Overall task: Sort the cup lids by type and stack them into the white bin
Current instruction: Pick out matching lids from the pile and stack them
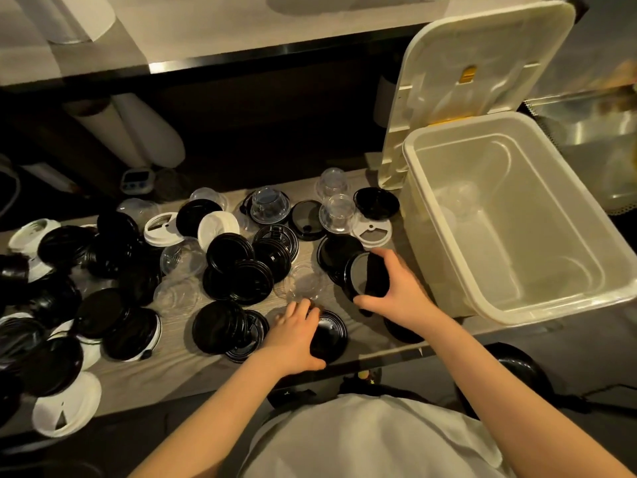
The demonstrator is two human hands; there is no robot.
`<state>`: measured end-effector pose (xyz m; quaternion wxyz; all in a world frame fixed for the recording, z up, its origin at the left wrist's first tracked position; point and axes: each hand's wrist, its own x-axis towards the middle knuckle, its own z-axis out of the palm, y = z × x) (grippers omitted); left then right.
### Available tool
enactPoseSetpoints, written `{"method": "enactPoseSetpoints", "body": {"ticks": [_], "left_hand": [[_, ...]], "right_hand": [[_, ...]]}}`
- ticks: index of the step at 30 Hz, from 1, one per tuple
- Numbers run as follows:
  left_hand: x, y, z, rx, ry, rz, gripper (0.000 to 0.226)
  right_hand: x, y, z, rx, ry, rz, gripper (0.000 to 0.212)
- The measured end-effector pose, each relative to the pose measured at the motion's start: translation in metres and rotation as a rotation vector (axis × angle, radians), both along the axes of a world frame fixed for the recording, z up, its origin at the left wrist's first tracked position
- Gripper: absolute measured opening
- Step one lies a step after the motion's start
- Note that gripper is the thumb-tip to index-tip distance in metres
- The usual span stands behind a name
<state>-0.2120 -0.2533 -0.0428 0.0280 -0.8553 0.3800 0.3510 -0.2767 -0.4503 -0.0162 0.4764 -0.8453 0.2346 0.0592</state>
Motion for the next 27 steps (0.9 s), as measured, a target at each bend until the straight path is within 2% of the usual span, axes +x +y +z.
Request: {"method": "enactPoseSetpoints", "body": {"ticks": [4, 8, 15, 20, 27], "left_hand": [[0.000, -0.003, 0.006, -0.028, 0.020, 0.111, 0.092], [0.005, -0.005, 0.019, -0.183, 0.102, 0.291, 0.103], [0.010, -0.010, 0.042, -0.326, 0.020, 0.341, 0.094], [-0.004, -0.004, 0.030, -0.197, 0.019, 0.281, 0.106], [-0.026, -0.007, -0.001, -0.105, -0.006, 0.258, 0.108]], "right_hand": [[0.008, 0.002, 0.017, 0.040, -0.096, 0.007, 0.084], [0.015, -0.003, 0.036, 0.090, -0.158, 0.006, 0.082], [0.018, -0.016, 0.056, 0.112, -0.234, 0.014, 0.081], [0.017, -0.020, 0.058, 0.128, -0.244, 0.023, 0.079], [0.017, -0.021, 0.066, 0.184, -0.274, 0.061, 0.077]]}}
